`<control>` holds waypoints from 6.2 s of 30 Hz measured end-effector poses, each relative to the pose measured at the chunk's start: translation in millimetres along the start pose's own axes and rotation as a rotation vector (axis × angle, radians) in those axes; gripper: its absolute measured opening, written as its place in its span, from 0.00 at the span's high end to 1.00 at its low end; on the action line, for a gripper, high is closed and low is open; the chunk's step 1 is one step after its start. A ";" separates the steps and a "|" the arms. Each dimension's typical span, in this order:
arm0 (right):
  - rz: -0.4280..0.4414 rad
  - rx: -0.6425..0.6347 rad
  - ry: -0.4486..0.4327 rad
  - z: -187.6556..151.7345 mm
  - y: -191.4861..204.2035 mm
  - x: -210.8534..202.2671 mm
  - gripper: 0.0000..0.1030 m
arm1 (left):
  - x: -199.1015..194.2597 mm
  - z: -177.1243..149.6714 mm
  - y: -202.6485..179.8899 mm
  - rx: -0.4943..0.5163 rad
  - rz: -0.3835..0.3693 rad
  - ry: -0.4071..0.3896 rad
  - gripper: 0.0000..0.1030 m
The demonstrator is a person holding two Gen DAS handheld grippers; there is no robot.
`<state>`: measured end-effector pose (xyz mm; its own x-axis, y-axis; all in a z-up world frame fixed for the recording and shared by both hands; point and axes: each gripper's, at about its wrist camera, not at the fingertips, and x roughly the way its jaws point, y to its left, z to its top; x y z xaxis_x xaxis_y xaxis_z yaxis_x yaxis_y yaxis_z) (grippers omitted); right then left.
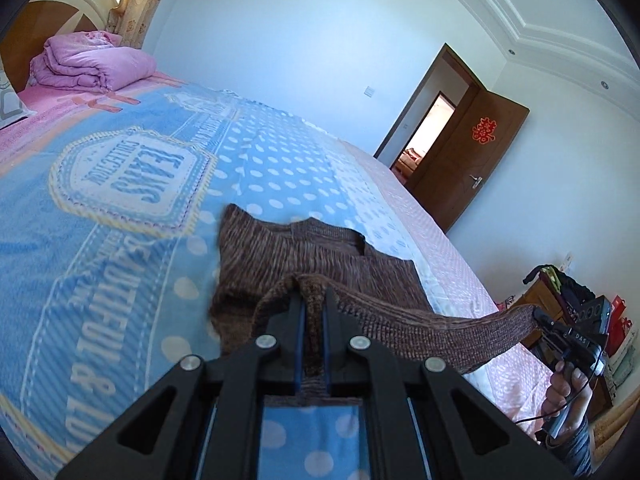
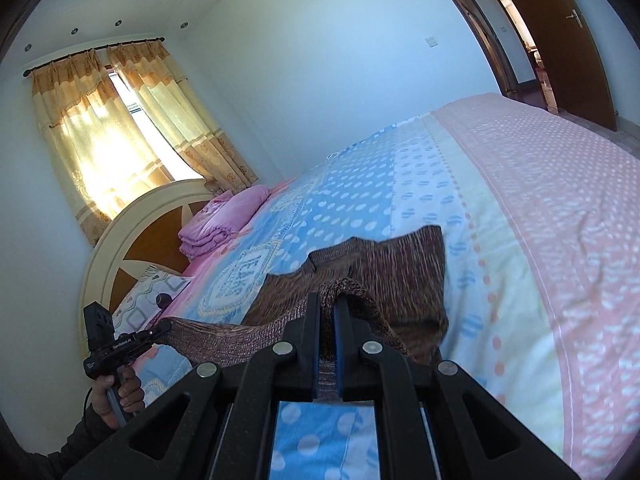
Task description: Fold small clothes
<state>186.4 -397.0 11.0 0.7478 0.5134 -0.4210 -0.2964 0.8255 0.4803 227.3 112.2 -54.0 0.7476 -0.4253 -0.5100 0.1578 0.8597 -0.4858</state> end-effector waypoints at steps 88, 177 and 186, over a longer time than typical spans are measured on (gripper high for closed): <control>-0.288 -0.202 0.404 -75.0 -60.9 142.0 0.42 | 101.9 -67.1 21.9 0.365 0.230 0.256 0.83; -0.204 -0.766 0.331 -169.5 180.5 234.7 0.27 | 114.4 -19.3 62.6 0.318 0.430 0.212 0.03; -0.192 -0.844 0.309 -185.8 205.0 254.9 0.27 | 125.4 6.8 82.1 0.164 0.311 0.174 0.03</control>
<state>205.9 -53.3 -140.8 0.6729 0.2894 -0.6808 -0.6098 0.7380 -0.2890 338.4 131.3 -153.0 0.6577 -0.1672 -0.7345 0.0529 0.9829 -0.1763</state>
